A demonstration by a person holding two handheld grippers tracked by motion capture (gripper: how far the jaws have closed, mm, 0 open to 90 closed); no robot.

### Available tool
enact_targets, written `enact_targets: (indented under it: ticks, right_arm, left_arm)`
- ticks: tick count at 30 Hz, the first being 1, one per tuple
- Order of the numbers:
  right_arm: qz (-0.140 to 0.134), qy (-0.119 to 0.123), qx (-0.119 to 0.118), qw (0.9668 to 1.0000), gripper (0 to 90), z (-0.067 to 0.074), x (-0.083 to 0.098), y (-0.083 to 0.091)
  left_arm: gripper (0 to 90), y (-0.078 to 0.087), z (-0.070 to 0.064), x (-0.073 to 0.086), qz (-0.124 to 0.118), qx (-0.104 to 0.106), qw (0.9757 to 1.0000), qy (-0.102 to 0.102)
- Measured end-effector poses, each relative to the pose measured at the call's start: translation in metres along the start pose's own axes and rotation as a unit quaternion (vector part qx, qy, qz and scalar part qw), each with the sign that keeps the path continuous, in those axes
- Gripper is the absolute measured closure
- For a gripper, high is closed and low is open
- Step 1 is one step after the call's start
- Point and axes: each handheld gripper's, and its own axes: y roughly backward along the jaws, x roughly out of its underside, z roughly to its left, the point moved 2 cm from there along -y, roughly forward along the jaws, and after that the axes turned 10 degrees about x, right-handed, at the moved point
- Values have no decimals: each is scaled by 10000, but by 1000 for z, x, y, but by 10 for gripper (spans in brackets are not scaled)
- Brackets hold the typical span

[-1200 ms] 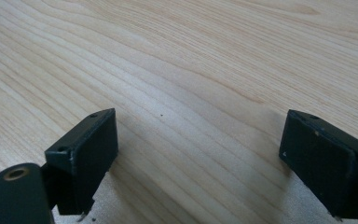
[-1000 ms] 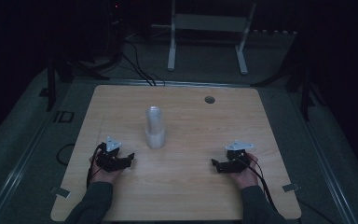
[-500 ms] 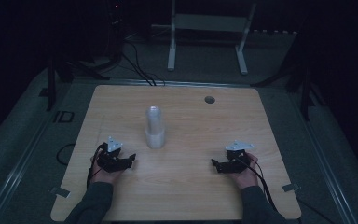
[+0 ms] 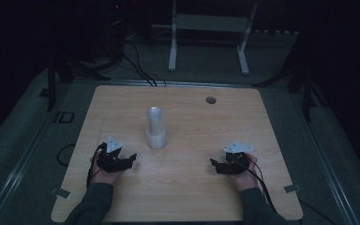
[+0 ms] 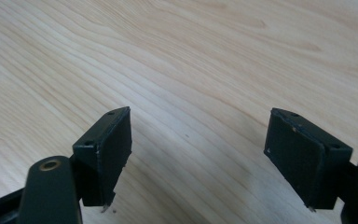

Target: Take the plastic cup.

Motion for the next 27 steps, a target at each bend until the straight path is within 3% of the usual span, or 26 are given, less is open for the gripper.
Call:
enact_targets:
  ticks: [13, 27]
  right_arm:
    - [-364, 121, -364, 9986, 295, 25, -30, 4]
    - [-753, 315, -730, 9940, 359, 51, -70, 1]
  left_arm:
    - [282, -1, -3, -7, -18, 146, 9998, -101]
    - [281, -4, -9, -21, -186, 304, 9990, -278]
